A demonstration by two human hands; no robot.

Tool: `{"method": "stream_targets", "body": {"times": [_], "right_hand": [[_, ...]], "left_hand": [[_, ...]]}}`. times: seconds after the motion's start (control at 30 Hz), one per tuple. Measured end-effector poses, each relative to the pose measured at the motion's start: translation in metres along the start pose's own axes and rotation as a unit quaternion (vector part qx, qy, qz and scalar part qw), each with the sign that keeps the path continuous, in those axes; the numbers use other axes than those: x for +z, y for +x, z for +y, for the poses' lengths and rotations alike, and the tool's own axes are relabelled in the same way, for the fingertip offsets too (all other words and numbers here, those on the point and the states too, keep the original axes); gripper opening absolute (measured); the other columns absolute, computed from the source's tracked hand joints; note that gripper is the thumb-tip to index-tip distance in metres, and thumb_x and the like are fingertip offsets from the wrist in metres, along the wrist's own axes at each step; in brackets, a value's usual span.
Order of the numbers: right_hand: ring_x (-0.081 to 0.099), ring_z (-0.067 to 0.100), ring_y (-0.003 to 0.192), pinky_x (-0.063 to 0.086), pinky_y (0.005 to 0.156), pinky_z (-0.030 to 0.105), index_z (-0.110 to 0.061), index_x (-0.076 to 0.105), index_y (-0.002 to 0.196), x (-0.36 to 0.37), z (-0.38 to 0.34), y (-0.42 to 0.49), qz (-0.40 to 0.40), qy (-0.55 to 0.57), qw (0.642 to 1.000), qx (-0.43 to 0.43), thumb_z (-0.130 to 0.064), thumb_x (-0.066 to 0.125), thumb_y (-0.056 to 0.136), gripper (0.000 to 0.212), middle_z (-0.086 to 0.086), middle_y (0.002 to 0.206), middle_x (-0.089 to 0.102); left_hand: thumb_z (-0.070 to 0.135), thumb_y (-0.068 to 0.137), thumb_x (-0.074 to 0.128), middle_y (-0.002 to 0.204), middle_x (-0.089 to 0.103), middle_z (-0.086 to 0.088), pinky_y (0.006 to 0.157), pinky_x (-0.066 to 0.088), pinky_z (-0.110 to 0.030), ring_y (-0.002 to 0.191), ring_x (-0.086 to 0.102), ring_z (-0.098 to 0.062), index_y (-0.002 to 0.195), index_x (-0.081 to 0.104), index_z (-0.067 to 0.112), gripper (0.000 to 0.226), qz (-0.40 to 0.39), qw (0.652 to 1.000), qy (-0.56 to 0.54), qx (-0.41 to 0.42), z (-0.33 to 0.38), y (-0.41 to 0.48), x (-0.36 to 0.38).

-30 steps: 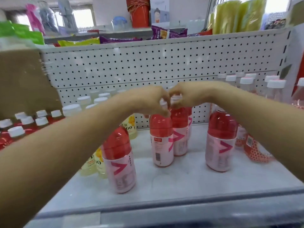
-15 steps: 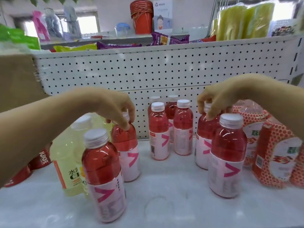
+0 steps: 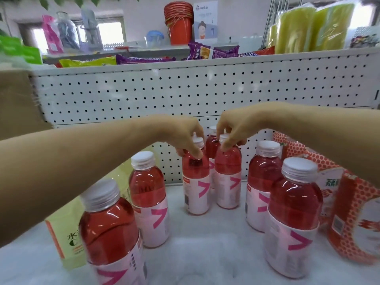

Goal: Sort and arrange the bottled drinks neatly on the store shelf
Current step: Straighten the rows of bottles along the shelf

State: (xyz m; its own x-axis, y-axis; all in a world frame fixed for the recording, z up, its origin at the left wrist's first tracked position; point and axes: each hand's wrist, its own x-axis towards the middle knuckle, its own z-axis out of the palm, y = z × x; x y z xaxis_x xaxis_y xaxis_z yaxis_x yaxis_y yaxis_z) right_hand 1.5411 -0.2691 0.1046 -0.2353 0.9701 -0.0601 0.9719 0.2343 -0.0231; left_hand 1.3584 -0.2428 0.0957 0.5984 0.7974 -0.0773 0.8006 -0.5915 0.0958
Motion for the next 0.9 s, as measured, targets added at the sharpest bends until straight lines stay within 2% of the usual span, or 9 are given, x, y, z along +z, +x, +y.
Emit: {"method": "stream_targets", "body": {"times": [0.1, 0.23, 0.33, 0.47, 0.57, 0.63, 0.7, 0.83, 0.9], "right_hand": [[0.072, 0.018, 0.061, 0.051, 0.06, 0.027, -0.011, 0.07, 0.083, 0.005, -0.001, 0.005, 0.028, -0.005, 1.0, 0.007, -0.049, 0.071, 0.084, 0.038, 0.004, 0.074, 0.073], [0.072, 0.02, 0.058, 0.051, 0.055, 0.025, -0.007, 0.07, 0.082, 0.009, -0.002, 0.008, 0.055, 0.005, 0.998, 0.012, -0.048, 0.07, 0.085, 0.041, 0.007, 0.074, 0.074], [0.072, 0.019, 0.058, 0.053, 0.055, 0.025, -0.007, 0.069, 0.081, 0.011, 0.0, 0.007, 0.07, 0.013, 0.997, 0.01, -0.046, 0.071, 0.085, 0.04, 0.005, 0.073, 0.073], [0.073, 0.017, 0.06, 0.054, 0.056, 0.026, -0.01, 0.069, 0.085, 0.014, 0.0, 0.006, 0.082, 0.026, 0.996, 0.016, -0.047, 0.07, 0.085, 0.037, 0.001, 0.078, 0.073], [0.073, 0.017, 0.063, 0.053, 0.057, 0.025, -0.009, 0.068, 0.096, 0.011, -0.003, 0.0, 0.056, 0.03, 0.998, 0.026, -0.049, 0.066, 0.088, 0.041, 0.004, 0.092, 0.073], [0.072, 0.018, 0.071, 0.055, 0.064, 0.028, -0.008, 0.063, 0.116, 0.007, -0.006, -0.009, 0.038, 0.014, 0.998, 0.053, -0.059, 0.059, 0.09, 0.057, 0.005, 0.1, 0.071], [0.068, 0.019, 0.08, 0.058, 0.072, 0.034, -0.008, 0.054, 0.13, -0.002, -0.009, -0.024, 0.021, 0.008, 0.996, 0.084, -0.065, 0.052, 0.089, 0.071, 0.006, 0.105, 0.065], [0.064, 0.028, 0.1, 0.062, 0.07, 0.04, -0.02, 0.06, 0.126, -0.015, -0.006, -0.061, -0.084, 0.038, 0.989, 0.116, -0.057, 0.065, 0.082, 0.057, 0.002, 0.116, 0.058], [0.069, 0.03, 0.093, 0.061, 0.063, 0.036, -0.018, 0.065, 0.119, -0.012, 0.0, -0.072, -0.122, 0.039, 0.984, 0.125, -0.042, 0.075, 0.079, 0.048, 0.002, 0.107, 0.062]], "left_hand": [[0.025, 0.084, 0.078, 0.102, 0.066, 0.004, 0.084, 0.057, -0.039, 0.084, 0.072, -0.018, 0.124, 0.063, 0.026, 0.043, 0.001, 1.0, -0.022, 0.013, -0.005, 0.001, -0.001], [0.016, 0.083, 0.078, 0.109, 0.061, 0.004, 0.092, 0.054, -0.045, 0.1, 0.064, -0.022, 0.122, 0.064, 0.032, 0.044, 0.009, 0.999, -0.047, 0.024, -0.013, 0.008, -0.002], [0.011, 0.083, 0.076, 0.097, 0.057, 0.011, 0.091, 0.054, -0.046, 0.092, 0.06, -0.018, 0.12, 0.065, 0.032, 0.044, 0.011, 0.998, -0.055, 0.026, -0.013, 0.01, -0.001], [0.008, 0.084, 0.073, 0.09, 0.053, 0.016, 0.081, 0.043, -0.03, 0.078, 0.052, -0.002, 0.12, 0.065, 0.033, 0.044, 0.029, 0.998, -0.05, 0.037, -0.009, 0.01, 0.0], [0.018, 0.087, 0.074, 0.111, 0.058, 0.007, 0.084, 0.042, -0.03, 0.088, 0.056, -0.008, 0.129, 0.058, 0.035, 0.048, 0.032, 0.999, -0.019, 0.031, -0.007, 0.008, 0.001], [0.033, 0.089, 0.072, 0.137, 0.052, 0.003, 0.091, 0.043, -0.032, 0.108, 0.057, -0.016, 0.144, 0.044, 0.033, 0.062, 0.028, 0.999, 0.005, 0.014, -0.005, 0.001, -0.001], [0.047, 0.089, 0.068, 0.148, 0.043, 0.005, 0.099, 0.041, -0.034, 0.122, 0.053, -0.018, 0.15, 0.033, 0.035, 0.072, 0.029, 0.999, 0.024, -0.001, -0.002, -0.017, -0.006], [0.064, 0.08, 0.064, 0.138, 0.05, 0.011, 0.097, 0.047, -0.036, 0.121, 0.056, -0.019, 0.141, 0.046, 0.04, 0.068, -0.027, 0.997, 0.038, -0.069, -0.012, -0.069, -0.012], [0.065, 0.065, 0.071, 0.123, 0.062, 0.003, 0.087, 0.057, -0.038, 0.103, 0.069, -0.024, 0.126, 0.057, 0.036, 0.069, -0.081, 0.99, 0.02, -0.11, -0.022, -0.089, -0.011]]}}
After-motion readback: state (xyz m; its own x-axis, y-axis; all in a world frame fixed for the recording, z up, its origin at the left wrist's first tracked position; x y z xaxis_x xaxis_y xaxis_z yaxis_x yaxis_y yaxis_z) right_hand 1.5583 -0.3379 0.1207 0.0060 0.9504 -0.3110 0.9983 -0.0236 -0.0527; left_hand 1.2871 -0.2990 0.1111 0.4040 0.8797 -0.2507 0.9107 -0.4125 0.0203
